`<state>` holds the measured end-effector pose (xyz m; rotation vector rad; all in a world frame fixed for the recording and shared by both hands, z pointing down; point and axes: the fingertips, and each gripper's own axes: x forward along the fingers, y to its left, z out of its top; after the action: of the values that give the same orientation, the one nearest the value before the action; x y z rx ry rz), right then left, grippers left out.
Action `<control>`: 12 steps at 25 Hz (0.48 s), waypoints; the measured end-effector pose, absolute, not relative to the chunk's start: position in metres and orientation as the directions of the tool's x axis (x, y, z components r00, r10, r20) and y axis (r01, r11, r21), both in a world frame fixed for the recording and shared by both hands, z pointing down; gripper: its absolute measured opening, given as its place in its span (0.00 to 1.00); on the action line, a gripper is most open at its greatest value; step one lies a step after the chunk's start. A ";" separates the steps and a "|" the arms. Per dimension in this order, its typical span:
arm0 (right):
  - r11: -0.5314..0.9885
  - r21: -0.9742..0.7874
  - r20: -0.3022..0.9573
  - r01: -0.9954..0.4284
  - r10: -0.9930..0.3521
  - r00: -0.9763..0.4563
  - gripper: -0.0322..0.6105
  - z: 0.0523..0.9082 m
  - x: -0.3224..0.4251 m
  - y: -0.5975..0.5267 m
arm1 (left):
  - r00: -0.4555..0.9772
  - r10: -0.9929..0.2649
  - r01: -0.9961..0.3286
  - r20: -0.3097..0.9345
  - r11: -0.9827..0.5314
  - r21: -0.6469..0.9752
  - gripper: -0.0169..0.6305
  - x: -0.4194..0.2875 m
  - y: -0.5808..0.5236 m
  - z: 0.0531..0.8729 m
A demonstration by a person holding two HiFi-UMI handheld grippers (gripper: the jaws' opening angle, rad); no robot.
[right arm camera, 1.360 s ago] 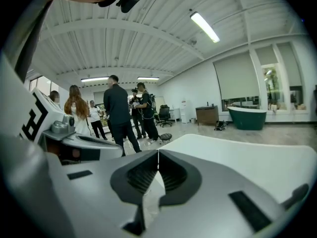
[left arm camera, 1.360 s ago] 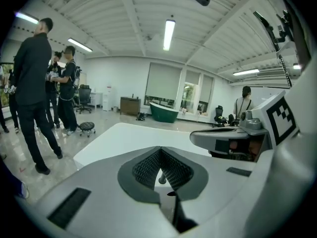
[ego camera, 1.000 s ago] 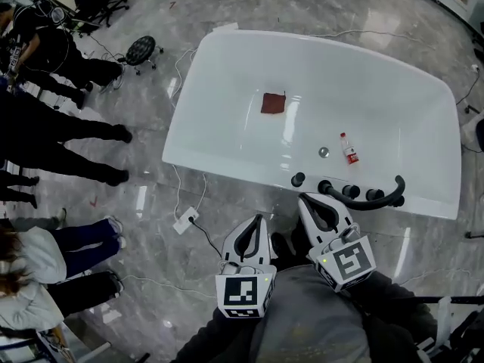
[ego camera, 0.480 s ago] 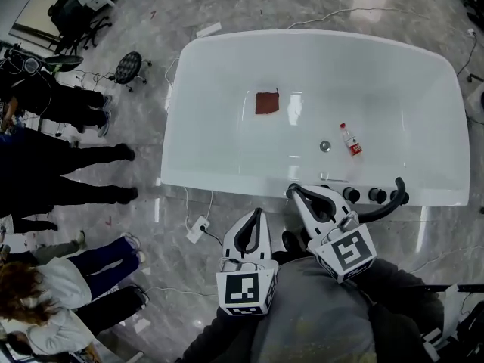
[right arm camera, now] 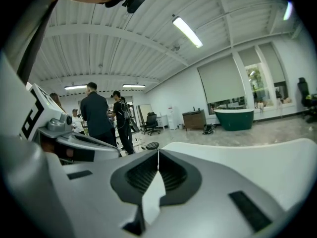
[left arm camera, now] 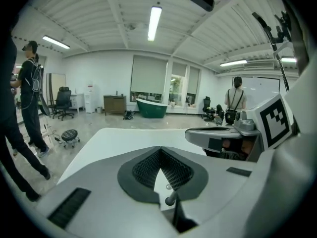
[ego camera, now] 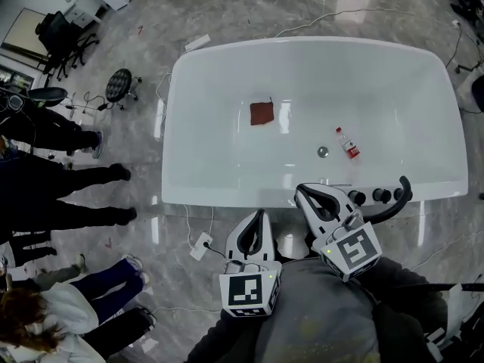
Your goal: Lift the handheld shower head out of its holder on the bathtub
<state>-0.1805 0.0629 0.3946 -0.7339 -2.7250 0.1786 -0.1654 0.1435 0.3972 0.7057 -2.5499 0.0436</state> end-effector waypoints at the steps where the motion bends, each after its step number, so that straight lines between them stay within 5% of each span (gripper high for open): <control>1: 0.871 -0.193 0.265 0.451 0.489 -0.831 0.06 0.394 -0.182 0.067 | -0.740 -0.491 -0.507 0.461 0.856 0.099 0.03 -0.170 0.148 0.397; 12: 0.952 -0.145 0.275 0.268 0.299 -0.914 0.06 0.383 -0.192 0.092 | -0.636 -0.641 -0.665 0.430 0.737 0.117 0.03 -0.199 0.174 0.389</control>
<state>-0.1918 0.0920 0.3832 -0.4168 -2.8085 0.1505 -0.1992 0.1738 0.3886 0.9956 -2.4906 0.0722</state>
